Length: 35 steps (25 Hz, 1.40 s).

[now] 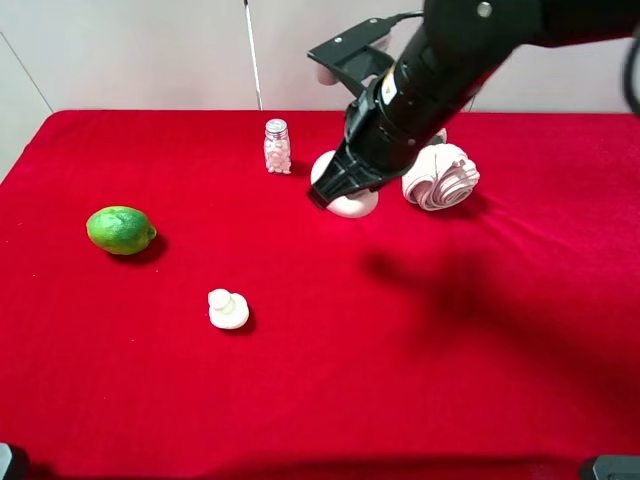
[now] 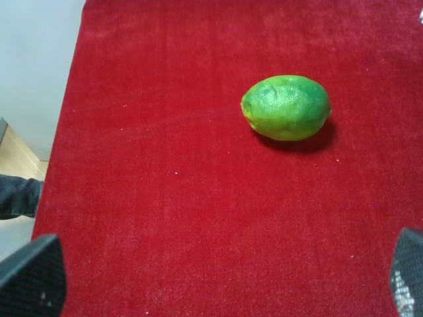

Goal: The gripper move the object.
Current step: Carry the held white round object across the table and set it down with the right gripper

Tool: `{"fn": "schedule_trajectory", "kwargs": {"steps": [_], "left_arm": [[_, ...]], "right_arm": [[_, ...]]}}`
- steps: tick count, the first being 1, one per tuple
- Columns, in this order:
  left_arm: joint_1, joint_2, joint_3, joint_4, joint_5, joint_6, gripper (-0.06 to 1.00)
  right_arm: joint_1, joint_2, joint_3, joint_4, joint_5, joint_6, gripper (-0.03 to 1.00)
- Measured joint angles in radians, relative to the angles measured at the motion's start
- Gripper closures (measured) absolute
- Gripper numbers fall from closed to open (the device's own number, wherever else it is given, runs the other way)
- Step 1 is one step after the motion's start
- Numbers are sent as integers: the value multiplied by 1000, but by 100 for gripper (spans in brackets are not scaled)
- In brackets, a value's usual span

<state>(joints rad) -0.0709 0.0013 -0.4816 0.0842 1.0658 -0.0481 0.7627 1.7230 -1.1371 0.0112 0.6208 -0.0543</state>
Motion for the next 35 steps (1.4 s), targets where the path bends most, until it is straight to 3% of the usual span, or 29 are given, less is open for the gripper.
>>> {"fn": "schedule_trajectory", "kwargs": {"steps": [7,13,18,35], "left_arm": [[0,0,0,2,0,0,-3],[0,0,0,77,0,0,-3],[0,0,0,94,0,0,-3],[0,0,0,94,-4,0,-3]], "right_arm": [[40,119,-181,-3,72,-43,99],[63,236,-349,-3,168,-97,99],[80,308,-442,0,206,-134,99],[117,428,-487,53,180,-207,99]]}}
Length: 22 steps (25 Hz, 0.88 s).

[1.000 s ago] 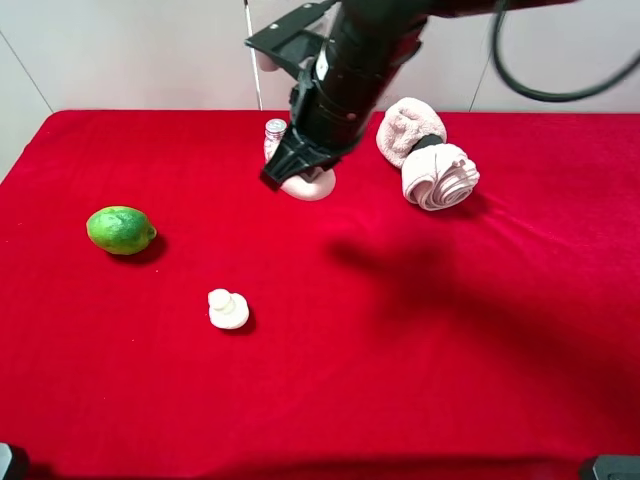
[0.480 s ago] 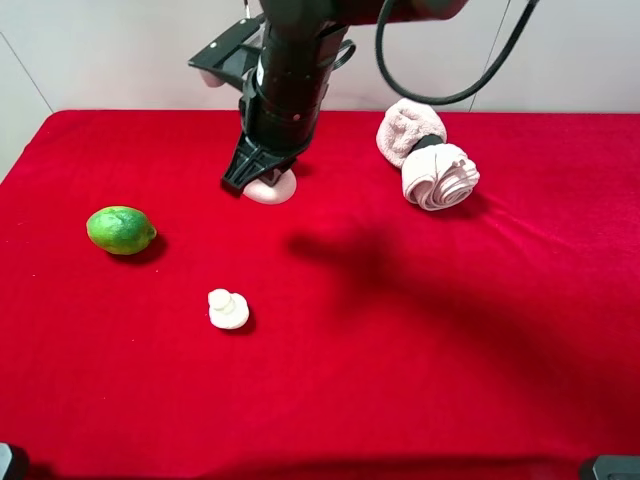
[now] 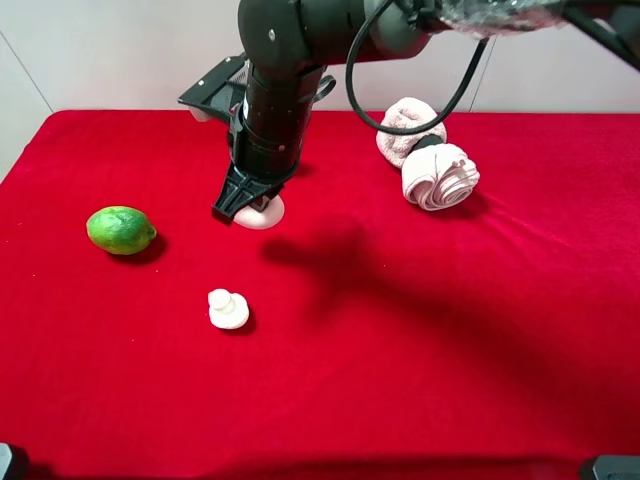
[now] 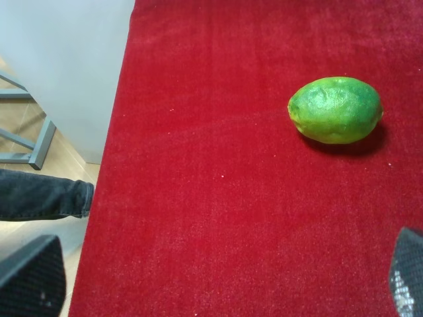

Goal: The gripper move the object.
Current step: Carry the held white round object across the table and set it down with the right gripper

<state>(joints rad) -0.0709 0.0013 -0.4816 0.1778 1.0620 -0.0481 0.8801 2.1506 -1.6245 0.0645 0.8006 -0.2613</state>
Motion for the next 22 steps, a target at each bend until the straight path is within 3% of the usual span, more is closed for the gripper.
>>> {"fn": "schedule_trajectory", "kwargs": {"steps": [22], "left_arm": [[0,0,0,0,-3,0,-3]], "right_arm": [[0,104,0,-23,-84,-4,99]]}}
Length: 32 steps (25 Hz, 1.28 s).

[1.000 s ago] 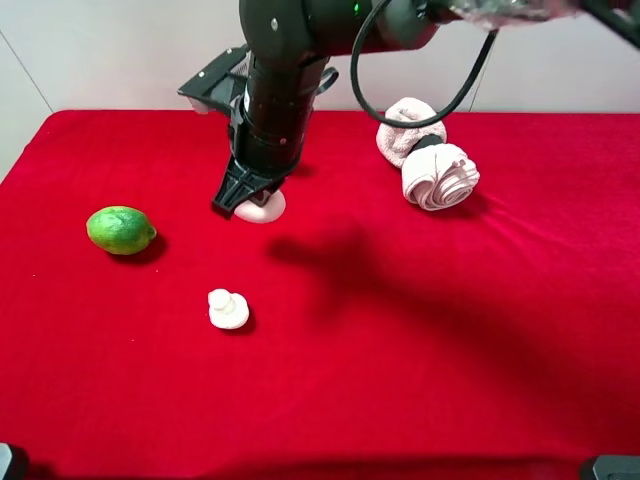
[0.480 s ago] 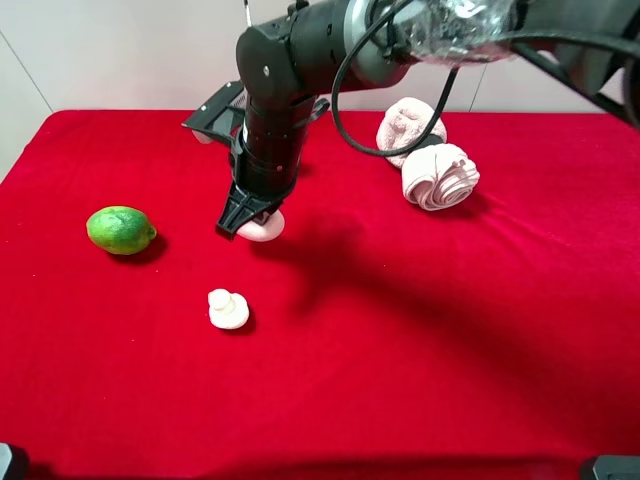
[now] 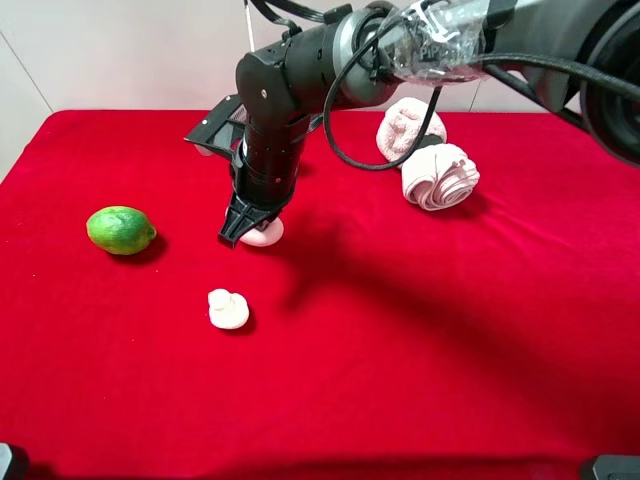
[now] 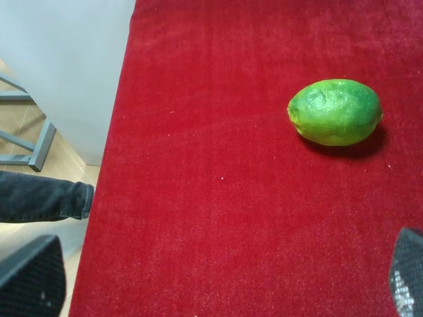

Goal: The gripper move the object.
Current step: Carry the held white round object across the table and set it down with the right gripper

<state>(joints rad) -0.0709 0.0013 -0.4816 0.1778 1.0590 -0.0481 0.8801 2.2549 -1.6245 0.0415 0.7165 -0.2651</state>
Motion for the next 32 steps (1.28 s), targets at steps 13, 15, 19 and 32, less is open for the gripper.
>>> {"fn": "schedule_trajectory", "kwargs": {"steps": [13,15,19,32], "left_arm": [[0,0,0,0,0,0,-3],[0,0,0,0,0,0,-3],[0,0,0,0,0,0,-3],[0,0,0,0,0,0,-3]], "right_arm": [[0,15,0,0,-1,0,99],[0,15,0,0,-1,0,99],[0,15,0,0,-5,0,99],[0,15,0,35,-4,-38,66]]}}
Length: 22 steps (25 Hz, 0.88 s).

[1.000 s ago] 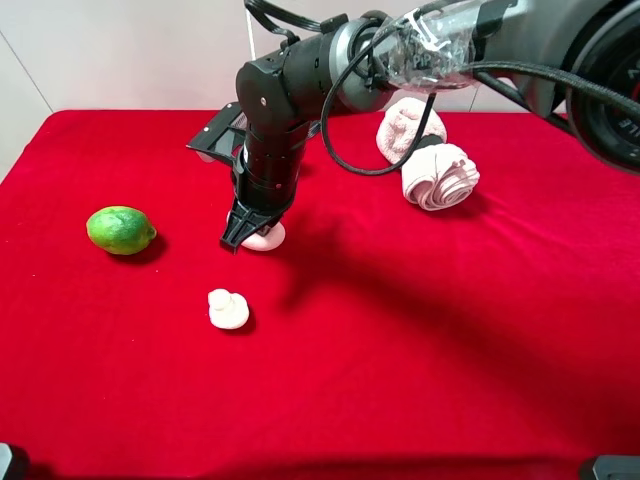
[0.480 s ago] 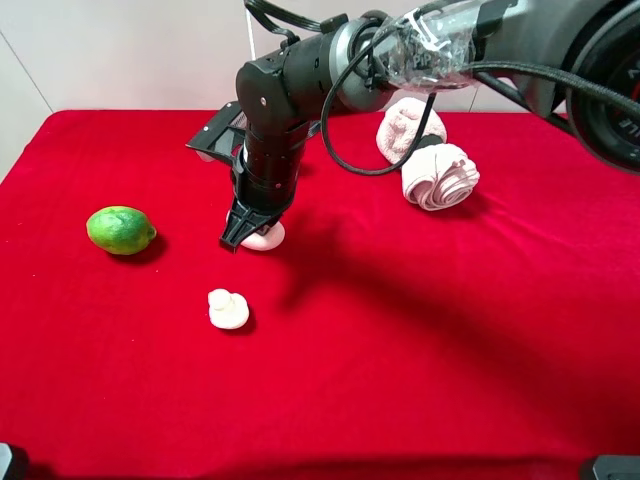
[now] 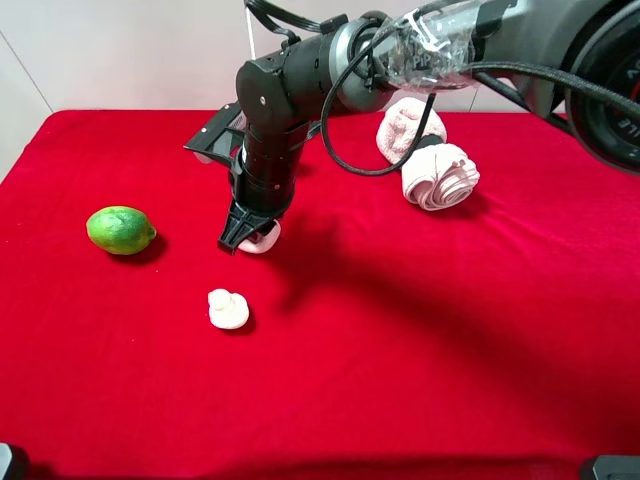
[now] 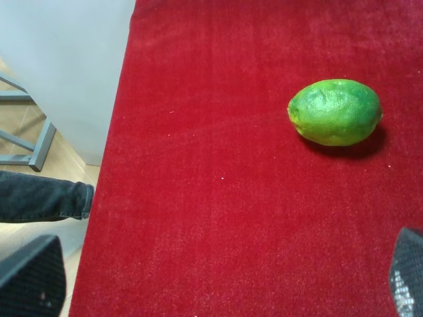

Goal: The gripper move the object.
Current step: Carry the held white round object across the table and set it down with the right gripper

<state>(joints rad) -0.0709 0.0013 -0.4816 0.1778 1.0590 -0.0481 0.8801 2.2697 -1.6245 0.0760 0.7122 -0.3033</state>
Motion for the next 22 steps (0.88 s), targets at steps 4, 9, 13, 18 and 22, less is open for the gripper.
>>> {"fn": "schedule_trajectory", "kwargs": {"steps": [4,9,13,18,22], "left_arm": [[0,0,0,0,0,0,-3],[0,0,0,0,0,0,-3],[0,0,0,0,0,0,-3],[0,0,0,0,0,0,-3],[0,0,0,0,0,0,-3]], "right_arm": [[0,0,0,2,-3,-7,46],[0,-4,0,3,-9,-9,31],[0,-5,0,3,-11,-9,28],[0,-29,0,2,1,-9,27],[0,-53,0,-11,15,13,27]]}}
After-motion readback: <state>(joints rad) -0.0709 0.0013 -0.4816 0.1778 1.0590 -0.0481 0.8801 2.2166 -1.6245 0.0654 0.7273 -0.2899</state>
